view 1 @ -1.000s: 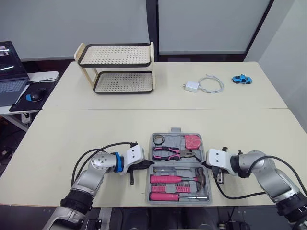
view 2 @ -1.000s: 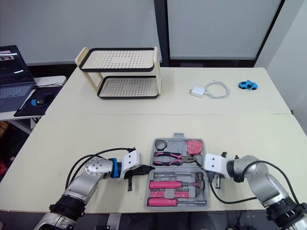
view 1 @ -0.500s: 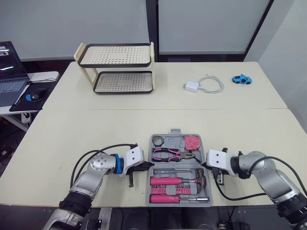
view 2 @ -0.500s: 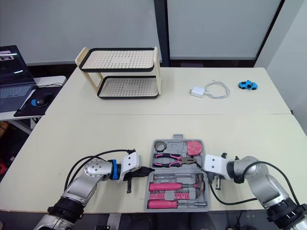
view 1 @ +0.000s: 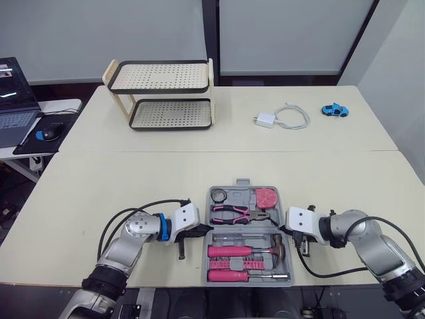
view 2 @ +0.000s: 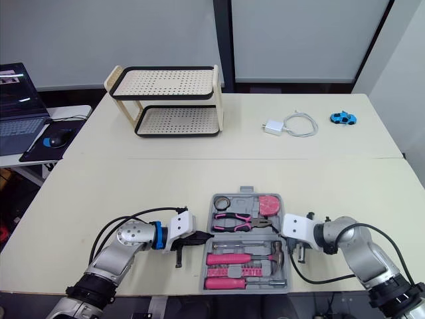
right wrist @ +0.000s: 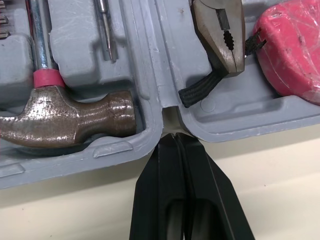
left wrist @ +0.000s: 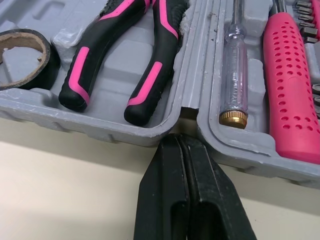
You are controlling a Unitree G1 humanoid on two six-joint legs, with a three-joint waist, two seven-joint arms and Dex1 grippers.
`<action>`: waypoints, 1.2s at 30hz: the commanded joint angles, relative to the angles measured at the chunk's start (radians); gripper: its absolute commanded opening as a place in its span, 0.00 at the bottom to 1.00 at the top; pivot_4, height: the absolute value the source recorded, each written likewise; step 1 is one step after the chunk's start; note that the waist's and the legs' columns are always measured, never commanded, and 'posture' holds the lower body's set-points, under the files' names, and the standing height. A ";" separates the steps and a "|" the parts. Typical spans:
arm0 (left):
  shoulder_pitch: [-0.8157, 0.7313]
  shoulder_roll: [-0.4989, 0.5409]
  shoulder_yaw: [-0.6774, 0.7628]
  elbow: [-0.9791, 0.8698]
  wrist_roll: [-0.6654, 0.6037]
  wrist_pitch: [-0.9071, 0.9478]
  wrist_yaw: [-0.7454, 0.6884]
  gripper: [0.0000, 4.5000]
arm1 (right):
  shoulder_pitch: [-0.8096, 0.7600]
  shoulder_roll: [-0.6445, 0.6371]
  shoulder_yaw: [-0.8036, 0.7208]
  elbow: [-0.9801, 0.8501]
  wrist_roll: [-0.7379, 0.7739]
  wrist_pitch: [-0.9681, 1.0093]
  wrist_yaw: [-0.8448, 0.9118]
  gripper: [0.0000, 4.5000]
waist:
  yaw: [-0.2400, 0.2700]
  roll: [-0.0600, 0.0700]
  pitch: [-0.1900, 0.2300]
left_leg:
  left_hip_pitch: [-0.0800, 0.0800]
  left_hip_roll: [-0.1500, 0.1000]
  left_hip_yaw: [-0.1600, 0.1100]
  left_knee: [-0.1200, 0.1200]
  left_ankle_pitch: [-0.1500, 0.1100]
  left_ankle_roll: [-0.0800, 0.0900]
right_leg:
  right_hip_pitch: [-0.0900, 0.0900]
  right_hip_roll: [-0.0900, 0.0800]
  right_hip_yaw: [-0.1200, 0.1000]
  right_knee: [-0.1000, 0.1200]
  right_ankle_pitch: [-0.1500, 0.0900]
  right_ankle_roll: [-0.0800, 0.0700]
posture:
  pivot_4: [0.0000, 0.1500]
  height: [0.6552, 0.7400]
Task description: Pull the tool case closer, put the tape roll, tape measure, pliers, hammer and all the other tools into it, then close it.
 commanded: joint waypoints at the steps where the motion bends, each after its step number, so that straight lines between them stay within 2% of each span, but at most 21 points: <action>1: -0.001 0.029 0.029 -0.043 -0.032 0.005 -0.004 0.00 | 0.014 -0.034 -0.040 -0.053 0.007 0.041 -0.006 0.00 | 0.000 0.000 0.000 | 0.000 0.000 0.000 0.000 0.000 0.000 | 0.000 0.000 0.000 0.000 0.000 0.000 | 1.00 1.00; 7: 0.020 0.103 0.092 -0.102 -0.084 0.029 -0.010 0.00 | 0.067 -0.102 -0.131 -0.165 0.046 0.147 -0.006 0.00 | -0.002 0.000 0.000 | 0.000 0.000 0.000 0.000 0.000 0.000 | 0.000 0.000 0.000 0.000 0.000 0.000 | 1.00 1.00; 11: 0.051 0.173 0.162 -0.203 -0.188 0.079 -0.072 0.00 | 0.142 -0.128 -0.255 -0.283 0.133 0.196 0.009 0.00 | 0.000 0.000 0.000 | -0.001 0.001 -0.001 -0.001 0.000 0.001 | -0.001 0.000 0.000 0.000 0.000 0.000 | 1.00 1.00; 14: 0.138 0.255 0.164 -0.392 -0.292 0.162 -0.165 0.00 | 0.214 -0.108 -0.357 -0.357 0.214 0.210 -0.002 0.00 | -0.001 0.000 0.000 | -0.001 0.001 0.000 -0.001 0.000 0.001 | 0.000 0.000 0.001 -0.001 0.000 0.000 | 1.00 1.00; 17: 0.197 0.275 0.131 -0.524 -0.331 0.212 -0.172 0.00 | 0.258 -0.098 -0.407 -0.393 0.263 0.225 -0.016 0.00 | 0.000 0.000 0.001 | -0.001 0.000 0.001 -0.001 -0.001 0.001 | 0.000 -0.001 0.001 -0.002 0.000 0.000 | 1.00 1.00; 21: 0.194 0.204 0.041 -0.587 -0.287 0.244 -0.094 0.00 | 0.272 -0.093 -0.426 -0.414 0.299 0.244 -0.035 0.00 | 0.004 0.000 0.001 | 0.001 0.000 0.000 -0.001 -0.001 0.001 | 0.002 -0.001 0.000 -0.001 0.000 0.000 | 1.00 1.00; 28: 0.126 0.084 -0.148 -0.520 -0.102 0.190 0.001 0.00 | 0.247 -0.095 -0.379 -0.423 0.327 0.272 -0.066 0.00 | 0.003 0.000 0.001 | 0.001 0.000 0.001 0.000 -0.001 0.001 | 0.003 0.000 0.001 -0.001 0.000 0.000 | 1.00 1.00; 36: 0.100 0.048 -0.242 -0.436 -0.006 0.129 0.025 0.00 | 0.230 -0.107 -0.362 -0.412 0.332 0.283 -0.084 0.00 | 0.002 0.000 0.001 | 0.001 0.000 0.001 0.000 -0.001 0.001 | 0.002 0.001 0.001 -0.001 0.000 0.000 | 1.00 1.00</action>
